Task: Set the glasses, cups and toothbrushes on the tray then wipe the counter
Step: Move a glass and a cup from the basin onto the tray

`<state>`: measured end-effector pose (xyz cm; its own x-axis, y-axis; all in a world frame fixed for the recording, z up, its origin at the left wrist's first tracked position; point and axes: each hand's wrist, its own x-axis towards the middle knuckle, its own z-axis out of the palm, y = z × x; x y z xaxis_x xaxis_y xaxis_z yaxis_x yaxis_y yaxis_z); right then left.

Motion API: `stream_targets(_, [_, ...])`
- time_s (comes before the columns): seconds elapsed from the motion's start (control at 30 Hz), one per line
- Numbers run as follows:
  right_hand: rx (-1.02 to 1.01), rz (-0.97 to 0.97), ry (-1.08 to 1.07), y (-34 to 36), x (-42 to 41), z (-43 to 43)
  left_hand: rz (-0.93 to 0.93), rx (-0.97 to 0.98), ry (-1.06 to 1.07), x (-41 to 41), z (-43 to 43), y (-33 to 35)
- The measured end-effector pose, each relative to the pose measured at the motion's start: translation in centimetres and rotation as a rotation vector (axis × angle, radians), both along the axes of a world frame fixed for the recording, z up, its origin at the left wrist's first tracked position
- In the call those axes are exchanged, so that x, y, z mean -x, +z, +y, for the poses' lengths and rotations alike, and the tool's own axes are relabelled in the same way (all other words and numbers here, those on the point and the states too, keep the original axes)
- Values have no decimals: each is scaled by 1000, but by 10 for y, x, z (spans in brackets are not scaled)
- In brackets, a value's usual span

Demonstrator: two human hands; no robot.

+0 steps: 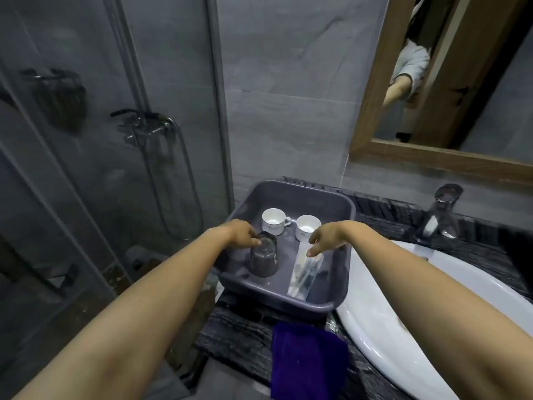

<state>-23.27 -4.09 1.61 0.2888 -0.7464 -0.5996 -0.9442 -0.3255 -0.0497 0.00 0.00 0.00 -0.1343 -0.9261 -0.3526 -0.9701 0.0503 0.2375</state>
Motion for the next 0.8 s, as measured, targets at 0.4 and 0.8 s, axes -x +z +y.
stream_targets(0.4, [37, -158, -37, -37, 10, -98, 71, -105, 60, 26, -47, -56])
stream_targets(0.8, [115, -135, -33, -86, -8, -127, 157, 25, 137, 23, -45, -76])
